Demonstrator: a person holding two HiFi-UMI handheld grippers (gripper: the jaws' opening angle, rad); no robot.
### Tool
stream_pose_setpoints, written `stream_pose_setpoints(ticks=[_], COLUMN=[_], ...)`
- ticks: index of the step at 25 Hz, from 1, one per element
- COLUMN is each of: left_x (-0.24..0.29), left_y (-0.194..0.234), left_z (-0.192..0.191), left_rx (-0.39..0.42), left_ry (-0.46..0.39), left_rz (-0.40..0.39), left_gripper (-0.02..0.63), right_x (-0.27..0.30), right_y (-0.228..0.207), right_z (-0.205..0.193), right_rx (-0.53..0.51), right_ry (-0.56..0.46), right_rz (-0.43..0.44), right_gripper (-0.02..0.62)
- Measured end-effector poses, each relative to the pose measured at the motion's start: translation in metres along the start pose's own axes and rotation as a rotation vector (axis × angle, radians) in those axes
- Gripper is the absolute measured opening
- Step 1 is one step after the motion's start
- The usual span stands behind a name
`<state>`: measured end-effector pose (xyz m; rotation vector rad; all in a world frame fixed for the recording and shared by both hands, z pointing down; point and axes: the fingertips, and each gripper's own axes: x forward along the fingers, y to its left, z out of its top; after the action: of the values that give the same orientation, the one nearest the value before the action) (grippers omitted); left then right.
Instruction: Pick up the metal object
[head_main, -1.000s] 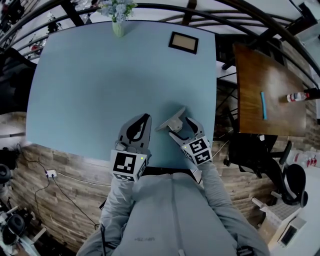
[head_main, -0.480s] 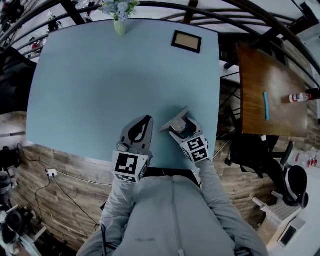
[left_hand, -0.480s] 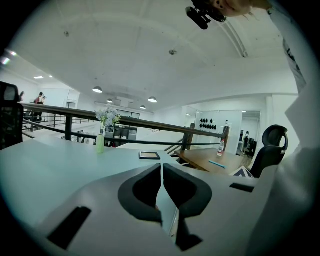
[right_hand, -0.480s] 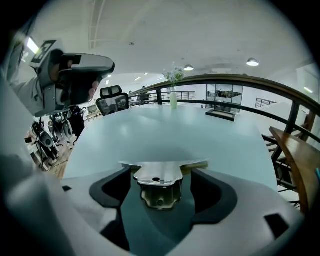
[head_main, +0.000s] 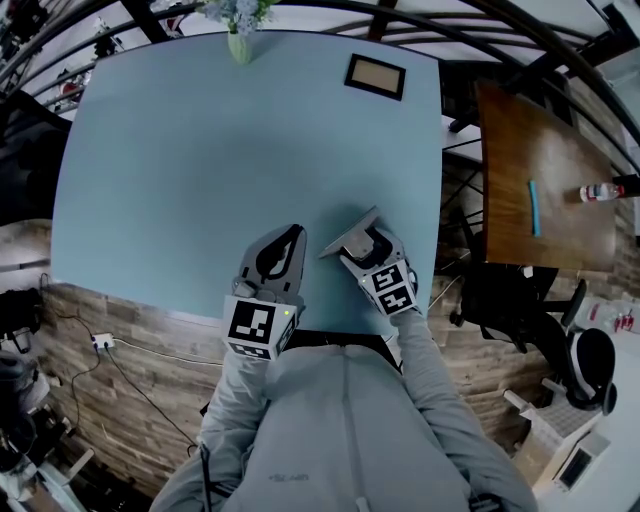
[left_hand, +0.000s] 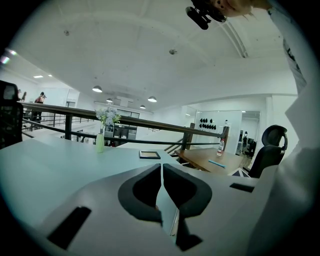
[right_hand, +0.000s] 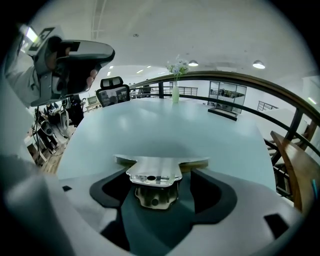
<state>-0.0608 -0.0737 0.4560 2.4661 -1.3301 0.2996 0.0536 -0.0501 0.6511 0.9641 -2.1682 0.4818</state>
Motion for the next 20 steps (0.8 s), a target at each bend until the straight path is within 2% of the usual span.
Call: stream_pose_setpoints(ticks=[12, 15, 20], left_x=[-0.0031, -0.004, -0.0053], left_y=[0.0048, 0.005, 0.0046], left_z=[0.001, 0.0013, 0.0009], left_rx=[-0.004, -0.005, -0.004], left_ry=[-0.009, -0.006, -0.008], left_rz=[0.024, 0.029, 0.035], left_gripper=[0.037, 0.037, 0.037], right_x=[-0.001, -0.0016, -0.0011], right_y=[0.0036, 0.0066, 0.0059], right_z=[0.0026, 0.0045, 0.0035], right_rx=[0.008, -0.005, 0.002], right_ry=[0.015, 0.014, 0.017], right_rz=[0.008, 0.018, 0.016], right_gripper=[0.351, 0.302, 0.299])
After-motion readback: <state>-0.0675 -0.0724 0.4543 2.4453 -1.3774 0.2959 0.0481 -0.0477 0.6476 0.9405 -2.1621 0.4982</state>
